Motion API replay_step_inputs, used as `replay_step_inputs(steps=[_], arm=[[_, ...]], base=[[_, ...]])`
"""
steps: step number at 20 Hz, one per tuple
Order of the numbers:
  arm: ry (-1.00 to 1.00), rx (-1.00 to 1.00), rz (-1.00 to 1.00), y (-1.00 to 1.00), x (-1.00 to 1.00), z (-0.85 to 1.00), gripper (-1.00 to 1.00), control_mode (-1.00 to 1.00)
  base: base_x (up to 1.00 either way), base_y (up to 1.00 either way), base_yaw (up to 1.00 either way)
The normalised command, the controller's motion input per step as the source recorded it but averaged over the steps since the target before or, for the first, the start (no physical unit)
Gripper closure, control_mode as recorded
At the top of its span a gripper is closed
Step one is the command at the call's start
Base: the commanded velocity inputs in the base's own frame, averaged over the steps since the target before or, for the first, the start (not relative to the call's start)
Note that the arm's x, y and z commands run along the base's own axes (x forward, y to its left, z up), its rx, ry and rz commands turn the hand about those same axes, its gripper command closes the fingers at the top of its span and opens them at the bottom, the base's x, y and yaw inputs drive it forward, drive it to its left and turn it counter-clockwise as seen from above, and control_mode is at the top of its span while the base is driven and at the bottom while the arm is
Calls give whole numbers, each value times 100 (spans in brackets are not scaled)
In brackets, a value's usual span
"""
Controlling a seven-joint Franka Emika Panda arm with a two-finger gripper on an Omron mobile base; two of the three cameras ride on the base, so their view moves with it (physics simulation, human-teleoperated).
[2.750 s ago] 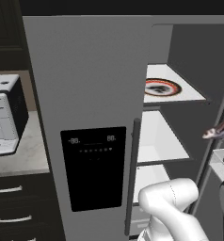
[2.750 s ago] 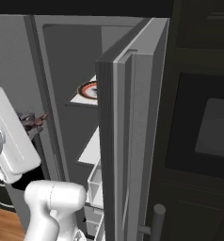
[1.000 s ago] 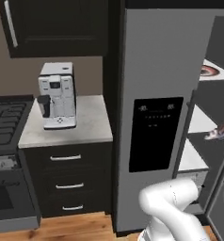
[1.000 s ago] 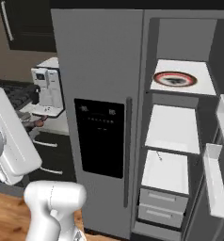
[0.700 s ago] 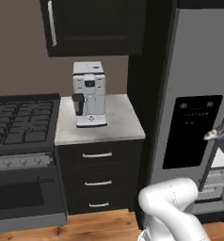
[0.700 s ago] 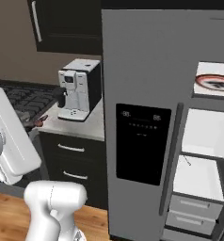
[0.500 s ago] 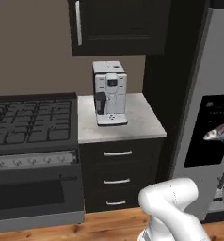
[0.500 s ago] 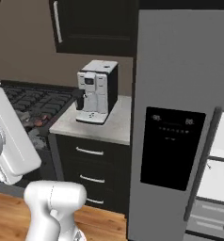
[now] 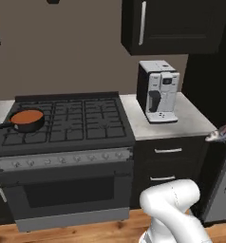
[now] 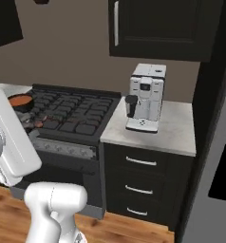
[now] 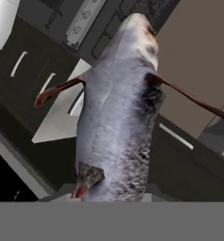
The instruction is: Retrieve the fish from the fridge and place it on the saucepan with marinade on the stove.
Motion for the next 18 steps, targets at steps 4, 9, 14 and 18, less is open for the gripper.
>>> replay_step_inputs(steps=[4,9,14,18], arm=[[0,0,0,0,0,0,100,100],[0,0,0,0,0,0,100,100],[0,0,0,0,0,0,100,100],[0,0,0,0,0,0,100,100]], base=[[0,100,-1],[0,95,-1],[0,79,0],[4,26,-1]])
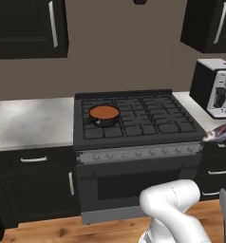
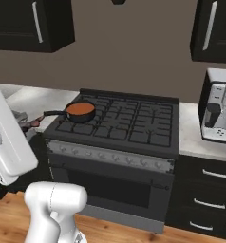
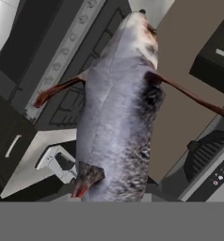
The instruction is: Retrieve the fish from the fridge and place it on the saucepan with marinade on the stove.
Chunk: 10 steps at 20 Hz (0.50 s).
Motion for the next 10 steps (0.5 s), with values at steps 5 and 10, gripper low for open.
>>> replay_step_inputs(steps=[5,10], arm=[[0,0,0,0,0,0,100,100],[0,0,0,0,0,0,100,100]], base=[[17,0,-1],[33,14,-1]])
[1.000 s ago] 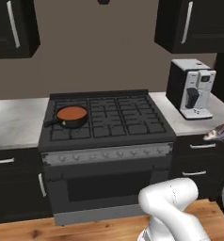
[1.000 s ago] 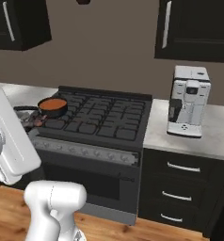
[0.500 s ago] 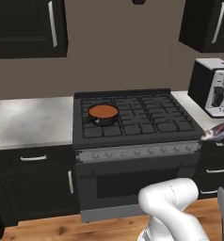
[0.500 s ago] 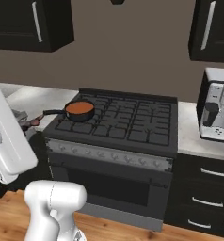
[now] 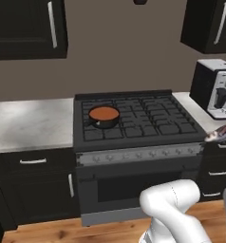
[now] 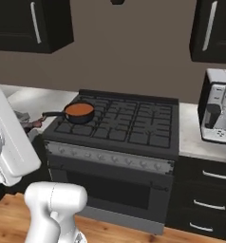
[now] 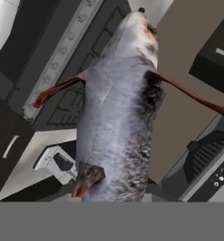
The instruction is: Retrieve the fish from the fridge and place it on the saucepan with marinade on the stove.
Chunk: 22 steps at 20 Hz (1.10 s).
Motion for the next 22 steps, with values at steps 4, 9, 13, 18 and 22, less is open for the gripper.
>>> replay_step_inputs(steps=[4,9,13,18,22], arm=[[0,0,0,0,0,0,100,100],[0,0,0,0,0,0,100,100],[0,0,0,0,0,0,100,100],[0,0,0,0,0,0,100,100],[0,0,0,0,0,0,100,100]], base=[[36,58,0],[38,70,0],[25,52,0],[16,-1,-6],[14,-16,-5]])
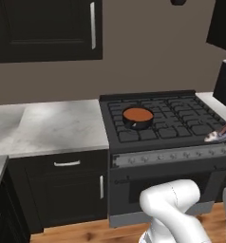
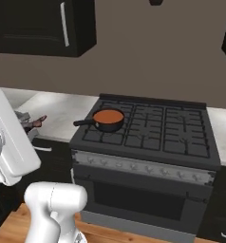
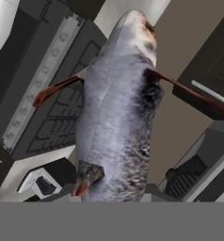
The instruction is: Retrieve the fish from the fridge and place it on the saucepan with marinade on the stove.
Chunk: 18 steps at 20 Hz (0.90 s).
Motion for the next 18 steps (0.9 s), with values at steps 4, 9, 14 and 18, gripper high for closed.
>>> replay_step_inputs(steps=[4,9,14,18], arm=[[0,0,0,0,0,0,100,100],[0,0,0,0,0,0,100,100],[0,0,0,0,0,0,100,100],[0,0,0,0,0,0,100,100]], base=[[30,-5,-5],[50,0,-2],[52,0,0],[30,0,0]])
